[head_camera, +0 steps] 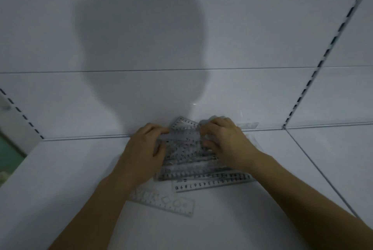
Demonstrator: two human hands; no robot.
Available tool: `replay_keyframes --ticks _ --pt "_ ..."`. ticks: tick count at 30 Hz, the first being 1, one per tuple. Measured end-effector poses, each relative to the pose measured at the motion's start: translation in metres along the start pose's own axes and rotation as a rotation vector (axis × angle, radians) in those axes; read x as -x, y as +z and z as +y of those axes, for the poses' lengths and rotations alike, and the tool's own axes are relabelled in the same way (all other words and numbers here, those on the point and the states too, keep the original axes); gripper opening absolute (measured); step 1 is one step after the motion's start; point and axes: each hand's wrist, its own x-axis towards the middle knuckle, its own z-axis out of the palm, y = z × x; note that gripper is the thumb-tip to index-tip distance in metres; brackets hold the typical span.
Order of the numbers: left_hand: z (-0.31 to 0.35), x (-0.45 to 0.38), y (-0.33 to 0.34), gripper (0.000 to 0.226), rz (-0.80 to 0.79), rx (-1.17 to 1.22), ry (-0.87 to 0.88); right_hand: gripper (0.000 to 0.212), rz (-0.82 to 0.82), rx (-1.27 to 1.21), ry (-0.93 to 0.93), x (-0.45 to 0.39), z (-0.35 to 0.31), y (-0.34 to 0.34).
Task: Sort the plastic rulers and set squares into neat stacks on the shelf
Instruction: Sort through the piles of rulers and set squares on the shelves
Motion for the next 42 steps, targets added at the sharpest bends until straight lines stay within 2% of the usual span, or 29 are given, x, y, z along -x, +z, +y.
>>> replay_keyframes --ticks 4,8,13,16,21,23,26,29,31,33,34,36,42 --pt "-0.008 0.006 -0.001 0.029 -0.03 0.019 0.018 0.022 0.085 -0.069 0.004 0.006 -0.004 0.001" --pt "-0.01 0.007 0.005 0.031 -0.013 0.013 0.027 0.037 0.072 -0.003 -0.031 0.007 -0.003 0.005" --pt "-0.01 0.006 0.013 0.032 0.024 -0.042 0.026 0.038 0.146 -0.041 -0.093 0.009 0.0 0.005" --pt "-0.006 0.005 0.014 0.042 0.078 -0.115 0.014 0.037 0.215 -0.112 -0.14 0.007 -0.002 -0.004" --pt "-0.001 0.0 0.011 0.046 0.146 -0.223 0.053 0.033 0.229 -0.23 -0.2 0.009 -0.006 -0.011" --pt "-0.002 0.0 0.009 0.045 0.174 -0.235 0.035 0.038 0.282 -0.293 -0.126 0.01 -0.009 -0.008" --pt "-0.006 -0.001 0.005 0.04 0.223 -0.201 -0.015 0.059 0.342 -0.367 0.054 0.009 -0.011 -0.006" --pt "-0.006 0.001 0.003 0.043 0.243 -0.2 -0.044 0.075 0.2 -0.369 0.046 0.012 -0.006 -0.009" --pt "-0.004 0.003 0.004 0.051 0.236 -0.192 -0.054 0.079 0.024 -0.189 -0.074 0.015 -0.004 -0.008" --pt "-0.002 0.004 0.006 0.055 0.227 -0.182 -0.065 0.073 -0.1 -0.016 -0.16 0.016 -0.004 -0.003" --pt "-0.002 0.004 0.007 0.055 0.228 -0.183 -0.066 0.065 -0.105 0.022 -0.188 0.015 -0.005 -0.002" --pt "-0.002 0.005 0.008 0.051 0.241 -0.18 -0.061 0.05 -0.039 0.031 -0.231 0.014 -0.005 -0.001" --pt "0.001 0.007 0.004 0.05 0.232 -0.144 -0.087 0.026 0.116 0.085 -0.344 0.013 -0.006 0.006"
